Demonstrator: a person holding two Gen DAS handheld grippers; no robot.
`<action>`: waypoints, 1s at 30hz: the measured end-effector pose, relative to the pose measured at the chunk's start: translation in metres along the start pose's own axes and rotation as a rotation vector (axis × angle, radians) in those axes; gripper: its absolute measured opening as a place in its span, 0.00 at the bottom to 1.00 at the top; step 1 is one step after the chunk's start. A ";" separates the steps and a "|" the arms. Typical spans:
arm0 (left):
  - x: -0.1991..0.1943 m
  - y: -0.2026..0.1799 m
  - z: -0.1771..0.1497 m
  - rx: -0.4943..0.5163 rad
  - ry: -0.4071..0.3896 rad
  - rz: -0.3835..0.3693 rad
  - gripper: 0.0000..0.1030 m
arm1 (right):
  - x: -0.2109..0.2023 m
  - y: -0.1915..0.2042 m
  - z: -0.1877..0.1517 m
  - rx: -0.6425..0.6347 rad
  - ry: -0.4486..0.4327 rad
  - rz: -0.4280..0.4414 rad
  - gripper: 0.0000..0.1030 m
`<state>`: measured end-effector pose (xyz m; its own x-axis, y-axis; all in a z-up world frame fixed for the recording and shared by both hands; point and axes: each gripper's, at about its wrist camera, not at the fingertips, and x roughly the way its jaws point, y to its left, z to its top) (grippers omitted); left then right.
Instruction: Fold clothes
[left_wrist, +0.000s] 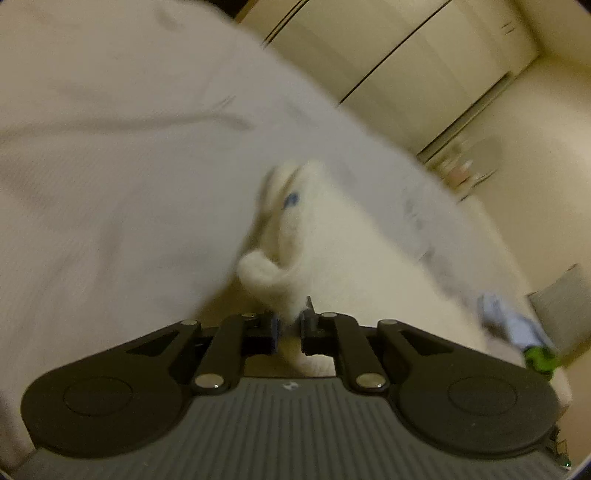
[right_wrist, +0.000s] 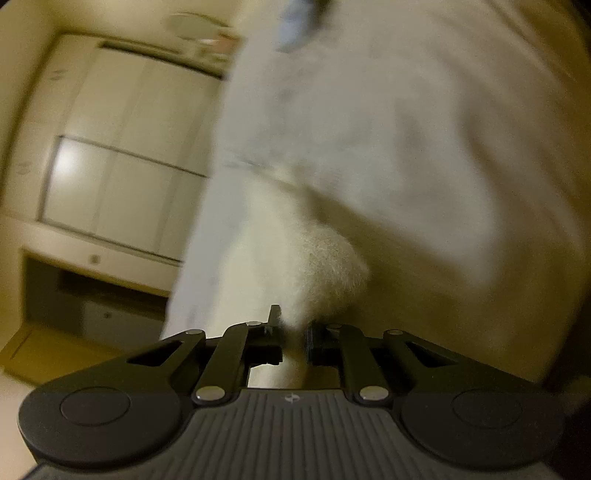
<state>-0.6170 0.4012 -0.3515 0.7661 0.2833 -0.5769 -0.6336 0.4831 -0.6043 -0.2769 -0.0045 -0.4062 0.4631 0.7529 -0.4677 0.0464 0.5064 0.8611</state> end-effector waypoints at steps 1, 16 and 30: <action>-0.007 0.002 -0.001 0.001 0.003 0.015 0.10 | -0.004 -0.003 -0.003 0.003 -0.007 -0.034 0.15; 0.001 -0.093 -0.020 0.503 -0.006 0.244 0.11 | -0.006 0.094 -0.052 -0.786 -0.067 -0.283 0.34; -0.002 -0.154 -0.050 0.705 -0.002 0.394 0.23 | -0.026 0.087 -0.054 -0.727 -0.016 -0.354 0.48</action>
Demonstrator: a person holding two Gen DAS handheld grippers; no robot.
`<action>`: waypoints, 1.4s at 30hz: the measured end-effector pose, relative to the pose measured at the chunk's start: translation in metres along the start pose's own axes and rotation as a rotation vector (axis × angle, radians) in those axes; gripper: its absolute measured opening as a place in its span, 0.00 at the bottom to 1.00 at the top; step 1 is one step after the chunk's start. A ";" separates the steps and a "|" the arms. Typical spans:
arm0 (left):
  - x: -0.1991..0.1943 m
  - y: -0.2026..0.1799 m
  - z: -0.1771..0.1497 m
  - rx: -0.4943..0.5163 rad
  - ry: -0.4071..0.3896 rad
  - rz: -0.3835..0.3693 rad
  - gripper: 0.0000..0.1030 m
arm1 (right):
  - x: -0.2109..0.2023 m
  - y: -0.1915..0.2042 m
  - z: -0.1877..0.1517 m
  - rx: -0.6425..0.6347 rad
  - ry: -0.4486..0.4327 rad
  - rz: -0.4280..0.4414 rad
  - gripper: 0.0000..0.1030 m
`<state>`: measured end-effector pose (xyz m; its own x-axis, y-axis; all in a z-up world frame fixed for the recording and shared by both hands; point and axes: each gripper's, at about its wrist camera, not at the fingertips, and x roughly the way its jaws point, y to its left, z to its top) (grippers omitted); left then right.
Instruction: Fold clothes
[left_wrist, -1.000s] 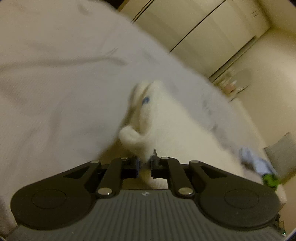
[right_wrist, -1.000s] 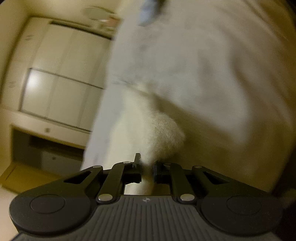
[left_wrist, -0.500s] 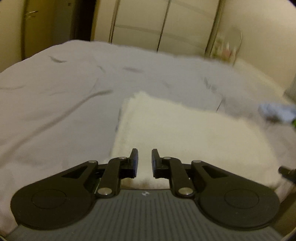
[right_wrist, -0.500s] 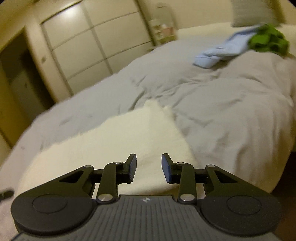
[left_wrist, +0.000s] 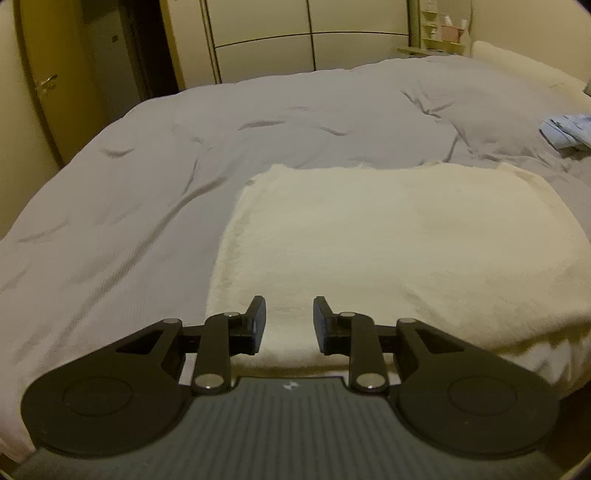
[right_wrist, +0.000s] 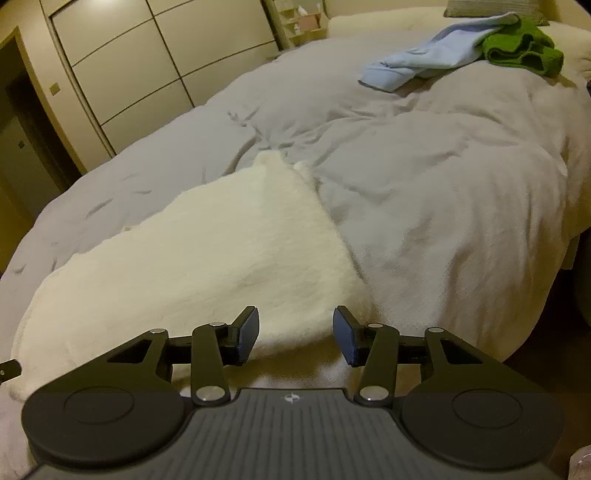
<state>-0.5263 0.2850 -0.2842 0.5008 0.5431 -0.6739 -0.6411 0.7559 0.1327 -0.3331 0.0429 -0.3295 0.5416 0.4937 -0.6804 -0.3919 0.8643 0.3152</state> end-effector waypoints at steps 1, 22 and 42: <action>-0.003 0.000 -0.002 0.002 0.001 -0.001 0.23 | -0.003 0.000 0.000 0.005 0.000 0.003 0.49; 0.026 0.015 0.002 0.044 0.029 -0.025 0.27 | 0.010 -0.051 0.002 0.179 0.081 0.128 0.49; 0.112 0.038 0.086 0.049 0.037 -0.162 0.27 | 0.096 -0.054 0.110 0.048 0.013 0.190 0.33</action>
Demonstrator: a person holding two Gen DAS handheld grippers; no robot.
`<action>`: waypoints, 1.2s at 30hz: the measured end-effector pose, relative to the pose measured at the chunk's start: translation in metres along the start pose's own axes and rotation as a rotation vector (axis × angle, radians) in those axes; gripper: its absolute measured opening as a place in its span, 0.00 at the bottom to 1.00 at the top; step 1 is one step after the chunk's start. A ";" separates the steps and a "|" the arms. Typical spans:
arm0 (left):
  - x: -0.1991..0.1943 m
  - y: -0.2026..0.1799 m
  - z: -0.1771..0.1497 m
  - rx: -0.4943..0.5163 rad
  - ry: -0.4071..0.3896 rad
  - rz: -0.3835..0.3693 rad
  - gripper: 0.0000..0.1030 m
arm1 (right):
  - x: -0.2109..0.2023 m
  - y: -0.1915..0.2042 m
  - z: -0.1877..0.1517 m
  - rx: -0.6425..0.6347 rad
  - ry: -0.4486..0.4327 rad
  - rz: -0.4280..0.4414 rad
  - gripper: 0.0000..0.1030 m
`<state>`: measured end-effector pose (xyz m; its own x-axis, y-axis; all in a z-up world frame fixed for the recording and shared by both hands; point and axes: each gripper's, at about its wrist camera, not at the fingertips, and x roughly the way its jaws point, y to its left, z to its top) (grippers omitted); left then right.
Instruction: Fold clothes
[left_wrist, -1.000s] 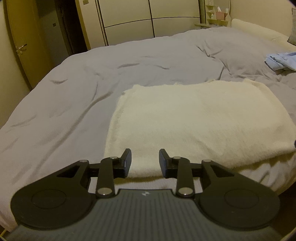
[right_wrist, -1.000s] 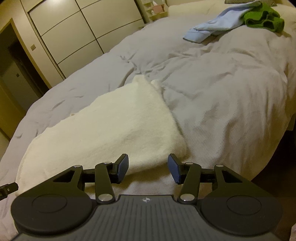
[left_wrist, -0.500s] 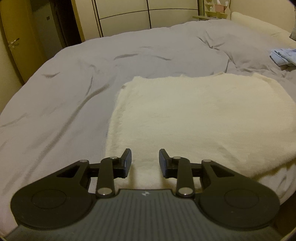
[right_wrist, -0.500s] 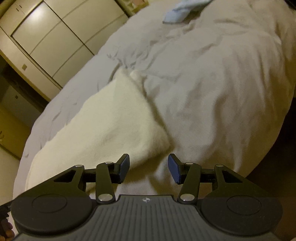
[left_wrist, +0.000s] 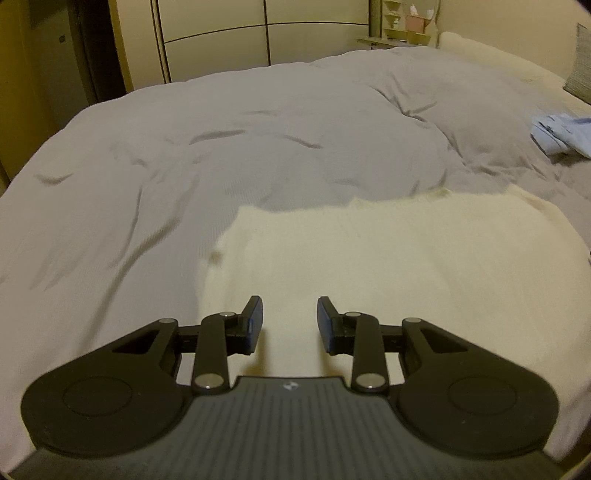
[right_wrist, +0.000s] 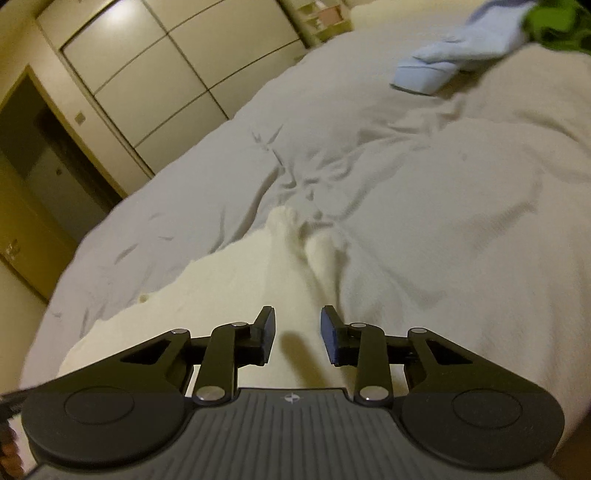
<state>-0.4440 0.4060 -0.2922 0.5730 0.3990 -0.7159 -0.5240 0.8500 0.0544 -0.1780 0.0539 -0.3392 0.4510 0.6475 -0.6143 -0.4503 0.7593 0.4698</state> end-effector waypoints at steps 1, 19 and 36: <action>0.008 0.003 0.006 -0.012 0.006 -0.002 0.27 | 0.008 0.001 0.006 -0.013 0.003 -0.004 0.33; 0.104 0.006 0.040 0.005 0.025 -0.003 0.27 | 0.084 -0.007 0.039 -0.030 0.060 -0.128 0.07; -0.023 -0.002 -0.060 -0.045 -0.016 0.049 0.26 | 0.000 0.048 -0.067 -0.201 0.018 -0.285 0.36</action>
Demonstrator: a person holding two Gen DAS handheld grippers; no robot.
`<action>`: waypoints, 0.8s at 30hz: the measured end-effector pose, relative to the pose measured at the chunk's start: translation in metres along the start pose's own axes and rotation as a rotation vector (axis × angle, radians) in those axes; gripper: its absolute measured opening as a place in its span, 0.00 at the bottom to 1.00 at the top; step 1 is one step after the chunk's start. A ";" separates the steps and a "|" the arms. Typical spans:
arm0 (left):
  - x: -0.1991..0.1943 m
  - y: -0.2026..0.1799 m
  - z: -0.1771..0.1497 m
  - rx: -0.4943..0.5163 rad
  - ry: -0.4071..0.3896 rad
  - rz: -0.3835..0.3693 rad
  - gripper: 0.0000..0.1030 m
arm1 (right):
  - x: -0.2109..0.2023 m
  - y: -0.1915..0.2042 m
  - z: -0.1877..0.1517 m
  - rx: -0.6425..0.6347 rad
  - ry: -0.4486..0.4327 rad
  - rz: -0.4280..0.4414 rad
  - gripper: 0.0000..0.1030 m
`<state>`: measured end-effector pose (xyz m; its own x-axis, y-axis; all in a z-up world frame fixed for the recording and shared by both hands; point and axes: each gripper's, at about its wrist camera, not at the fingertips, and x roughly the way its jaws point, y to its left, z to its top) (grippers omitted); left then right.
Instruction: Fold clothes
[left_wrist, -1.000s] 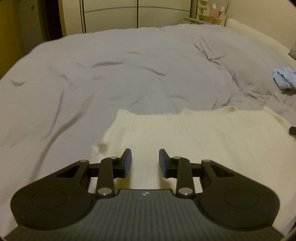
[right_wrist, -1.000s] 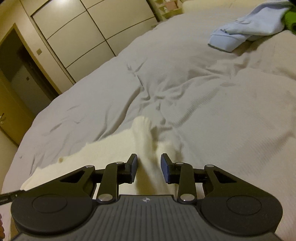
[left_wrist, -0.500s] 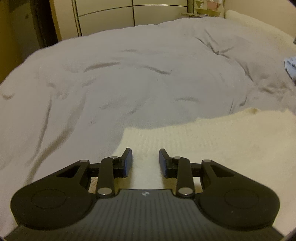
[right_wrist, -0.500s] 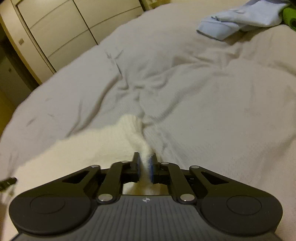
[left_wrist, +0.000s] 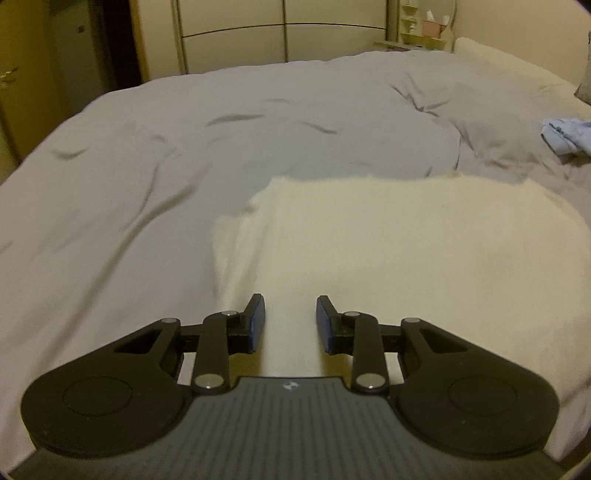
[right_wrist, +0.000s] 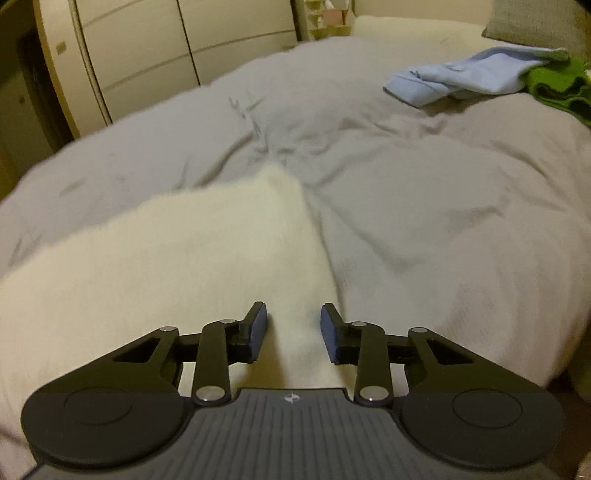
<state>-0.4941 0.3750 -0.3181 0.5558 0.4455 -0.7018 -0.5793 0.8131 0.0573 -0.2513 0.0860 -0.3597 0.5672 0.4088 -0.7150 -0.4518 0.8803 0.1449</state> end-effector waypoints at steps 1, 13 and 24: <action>-0.009 -0.001 -0.006 -0.014 0.005 0.007 0.26 | -0.006 0.003 -0.005 -0.008 0.002 -0.011 0.40; -0.108 -0.014 -0.044 -0.041 0.035 0.092 0.36 | -0.110 0.051 -0.041 -0.042 -0.016 0.047 0.91; -0.163 -0.036 -0.066 0.025 -0.035 0.086 0.43 | -0.162 0.055 -0.063 -0.042 -0.065 0.041 0.97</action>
<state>-0.6029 0.2486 -0.2527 0.5251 0.5265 -0.6686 -0.6111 0.7801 0.1344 -0.4116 0.0532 -0.2784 0.5904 0.4603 -0.6630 -0.5034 0.8521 0.1432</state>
